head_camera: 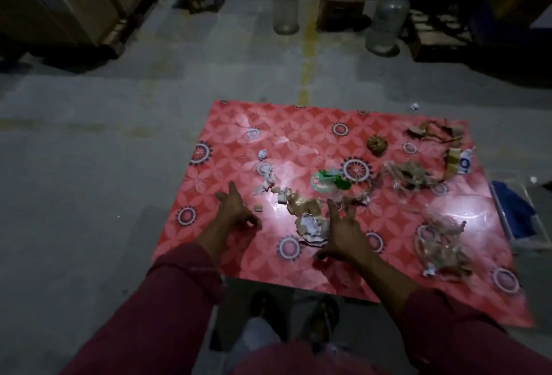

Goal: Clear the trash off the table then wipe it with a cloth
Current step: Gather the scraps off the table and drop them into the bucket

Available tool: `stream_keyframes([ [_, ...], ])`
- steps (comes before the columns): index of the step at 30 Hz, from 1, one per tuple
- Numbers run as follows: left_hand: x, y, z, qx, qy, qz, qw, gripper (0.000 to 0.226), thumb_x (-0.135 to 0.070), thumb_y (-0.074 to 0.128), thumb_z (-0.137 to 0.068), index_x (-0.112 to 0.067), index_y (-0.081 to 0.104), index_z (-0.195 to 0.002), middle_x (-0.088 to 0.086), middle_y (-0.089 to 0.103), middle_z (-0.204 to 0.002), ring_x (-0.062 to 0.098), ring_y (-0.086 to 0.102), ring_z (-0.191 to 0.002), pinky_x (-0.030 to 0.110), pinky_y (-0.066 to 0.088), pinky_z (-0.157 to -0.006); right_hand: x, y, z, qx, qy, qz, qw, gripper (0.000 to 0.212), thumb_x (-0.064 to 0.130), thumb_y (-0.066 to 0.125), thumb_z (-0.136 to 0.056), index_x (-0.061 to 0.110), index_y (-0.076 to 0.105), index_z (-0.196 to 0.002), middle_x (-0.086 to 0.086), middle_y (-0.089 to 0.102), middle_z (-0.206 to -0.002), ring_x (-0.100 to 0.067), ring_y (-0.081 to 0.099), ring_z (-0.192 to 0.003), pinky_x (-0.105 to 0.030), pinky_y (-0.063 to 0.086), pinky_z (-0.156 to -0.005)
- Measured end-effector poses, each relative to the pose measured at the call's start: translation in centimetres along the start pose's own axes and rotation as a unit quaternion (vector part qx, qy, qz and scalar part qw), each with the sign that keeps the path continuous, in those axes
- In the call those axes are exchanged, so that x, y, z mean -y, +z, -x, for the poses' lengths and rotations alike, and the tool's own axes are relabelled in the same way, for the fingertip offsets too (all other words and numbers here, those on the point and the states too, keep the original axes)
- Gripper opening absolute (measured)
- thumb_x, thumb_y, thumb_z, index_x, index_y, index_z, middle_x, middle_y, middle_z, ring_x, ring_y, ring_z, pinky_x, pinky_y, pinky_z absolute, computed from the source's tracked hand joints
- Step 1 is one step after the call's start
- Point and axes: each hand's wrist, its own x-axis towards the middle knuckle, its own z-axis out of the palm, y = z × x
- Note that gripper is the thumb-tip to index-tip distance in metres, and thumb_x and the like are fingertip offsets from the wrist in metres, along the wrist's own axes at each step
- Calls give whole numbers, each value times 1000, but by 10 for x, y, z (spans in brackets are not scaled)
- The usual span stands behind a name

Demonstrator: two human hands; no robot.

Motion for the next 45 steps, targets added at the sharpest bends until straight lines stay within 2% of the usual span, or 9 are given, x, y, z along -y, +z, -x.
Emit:
stream_keyframes([
  [6,-52,27,-46,19,60,-90,994,125,-25,98,-56,-13,21,-154,24,28,-151,43,49,-127,39,50,-102,-9,6,-43,11,-10,-39,999,118,37,85,-68,27,7,-157,-35,17,-150,-53,61,-109,-50,57,-88],
  [9,-86,51,-43,68,121,-58,989,108,-22,88,-61,-9,31,-152,22,43,-145,37,56,-122,36,53,-99,-5,-6,-55,-2,-14,-56,998,116,30,91,-61,22,24,-155,-25,29,-139,-47,61,-105,-47,57,-93],
  [13,-103,54,-56,79,155,-5,985,98,1,79,-65,-8,38,-154,18,63,-125,39,67,-107,43,60,-84,-9,-41,-58,1,-20,-53,998,88,28,86,-69,21,46,-147,-19,38,-140,-41,59,-114,-41,53,-96],
  [17,-96,5,-88,-24,126,42,991,80,9,73,-73,-9,48,-147,12,61,-130,25,66,-91,25,53,-62,-14,-68,-71,-23,2,-28,999,72,21,83,-68,24,60,-136,-15,53,-130,-34,64,-105,-34,52,-77],
  [22,-88,-36,-144,42,14,-125,991,131,-13,95,-62,-12,8,-161,36,0,-160,49,28,-144,42,43,-110,-7,-80,-98,-34,29,-32,998,66,15,78,-68,27,64,-132,-14,56,-126,-32,67,-88,-34,56,-68],
  [26,-114,-10,-150,90,105,-196,971,92,-10,88,-58,-9,38,-136,28,30,-140,49,52,-119,45,53,-100,-10,-86,-113,-42,62,-53,996,64,11,70,-70,29,64,-132,-12,57,-121,-32,66,-93,-34,57,-76],
  [33,-195,73,-106,190,275,-153,930,60,-3,66,-79,0,54,-138,26,59,-133,41,60,-120,37,53,-93,-63,-117,-122,-119,132,-96,979,48,20,72,-65,27,75,-112,-11,75,-105,-29,72,-83,-37,61,-73],
  [41,-276,73,-114,102,307,-144,935,60,-16,75,-82,-15,59,-140,13,64,-136,31,62,-122,33,49,-96,-201,-179,-145,-234,236,-155,930,46,25,69,-69,19,74,-115,-14,76,-108,-32,72,-96,-36,58,-87],
  [45,-319,101,-104,124,327,-137,927,69,-10,68,-80,-13,51,-147,19,61,-137,32,62,-120,32,50,-94,-293,-184,-181,-276,285,-204,895,67,55,69,-70,21,64,-127,-22,69,-117,-37,69,-106,-44,57,-96],
])
